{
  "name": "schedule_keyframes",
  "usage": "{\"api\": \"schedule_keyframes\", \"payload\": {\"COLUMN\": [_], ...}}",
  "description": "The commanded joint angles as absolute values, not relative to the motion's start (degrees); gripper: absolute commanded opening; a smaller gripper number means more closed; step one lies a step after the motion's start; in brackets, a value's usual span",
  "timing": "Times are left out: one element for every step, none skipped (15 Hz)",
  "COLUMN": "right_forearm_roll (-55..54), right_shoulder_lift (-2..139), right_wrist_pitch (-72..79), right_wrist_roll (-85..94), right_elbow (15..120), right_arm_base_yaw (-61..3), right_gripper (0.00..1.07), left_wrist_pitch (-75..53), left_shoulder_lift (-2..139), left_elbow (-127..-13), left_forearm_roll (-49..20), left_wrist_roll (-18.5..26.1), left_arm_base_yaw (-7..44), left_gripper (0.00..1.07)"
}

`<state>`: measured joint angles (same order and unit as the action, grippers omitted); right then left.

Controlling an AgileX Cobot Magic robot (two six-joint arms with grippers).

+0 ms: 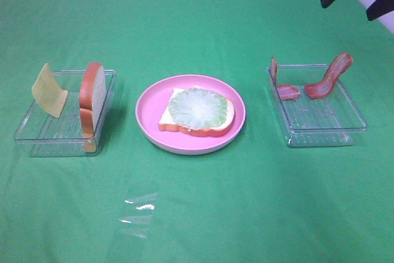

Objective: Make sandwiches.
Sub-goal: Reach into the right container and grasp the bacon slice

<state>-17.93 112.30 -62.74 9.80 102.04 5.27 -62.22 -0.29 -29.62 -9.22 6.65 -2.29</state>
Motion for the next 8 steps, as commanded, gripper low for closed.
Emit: {"api": "schedule_keyframes", "payload": {"right_forearm_roll": [-17.99,-17.25,-16.62,-15.64,-13.58,-13.46,-13.46,-13.46], "right_shoulder_lift": [117.57,119.40,120.89,121.58,122.44,123.70,124.33,124.33], "right_wrist_pitch": [-64.40,-64.29,-64.23,-63.88,-63.14,-61.31,-60.22,-60.22], "right_wrist_roll": [11.57,11.63,11.40,11.29,11.17,11.17,11.17,11.17], "right_elbow": [104.51,105.31,105.60,105.60,105.60,105.60,105.60,105.60], "right_arm_base_yaw": [7.62,8.14,8.37,8.37,8.37,8.31,8.31,8.31], "right_gripper": [0.88,0.88,0.88,0.88,0.88,0.88,0.88,0.88], "left_wrist_pitch": [-61.65,-61.65,-61.65,-61.65,-61.65,-61.65,-61.65,-61.65], "left_shoulder_lift": [-1.09,-1.09,-1.09,-1.09,-1.09,-1.09,-1.09,-1.09], "left_elbow": [-29.62,-29.62,-29.62,-29.62,-29.62,-29.62,-29.62,-29.62], "left_forearm_roll": [-9.74,-9.74,-9.74,-9.74,-9.74,-9.74,-9.74,-9.74], "left_wrist_roll": [6.65,6.65,6.65,6.65,6.65,6.65,6.65,6.65], "left_arm_base_yaw": [-2.06,-2.06,-2.06,-2.06,-2.06,-2.06,-2.06,-2.06], "left_gripper": [0.98,0.98,0.98,0.98,0.98,0.98,0.98,0.98]}}
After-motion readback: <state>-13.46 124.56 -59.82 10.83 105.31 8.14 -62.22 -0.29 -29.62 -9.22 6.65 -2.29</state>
